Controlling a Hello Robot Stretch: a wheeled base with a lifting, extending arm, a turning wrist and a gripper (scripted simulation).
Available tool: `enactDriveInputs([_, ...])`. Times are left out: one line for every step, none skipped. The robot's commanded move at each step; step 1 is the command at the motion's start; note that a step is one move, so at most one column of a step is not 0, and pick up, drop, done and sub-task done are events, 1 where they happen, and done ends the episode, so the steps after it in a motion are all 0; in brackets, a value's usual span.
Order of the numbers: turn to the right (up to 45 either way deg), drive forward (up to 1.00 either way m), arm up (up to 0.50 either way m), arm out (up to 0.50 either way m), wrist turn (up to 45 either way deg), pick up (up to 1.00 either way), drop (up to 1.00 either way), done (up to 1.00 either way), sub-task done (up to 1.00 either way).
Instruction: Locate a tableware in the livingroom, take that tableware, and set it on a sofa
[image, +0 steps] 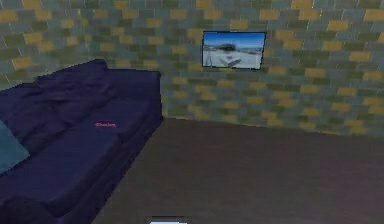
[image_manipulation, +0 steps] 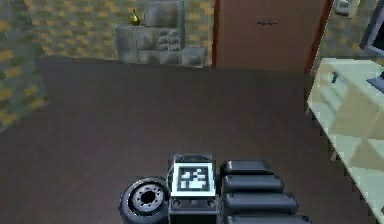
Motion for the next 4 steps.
enactDriveInputs([0.0, 1.00, 0.00, 0.00, 0.0, 0.00, 0.00, 0.00, 0.00])
enactDriveInputs([0.0, 0.45, 0.00, 0.00, 0.0, 0.00, 0.00, 0.00, 0.00])
enactDriveInputs([-45.0, 0.00, 0.00, 0.00, 0.0, 0.00, 0.00, 0.00, 0.00])
enactDriveInputs([-45.0, 0.00, 0.00, 0.00, 0.0, 0.00, 0.00, 0.00, 0.00])
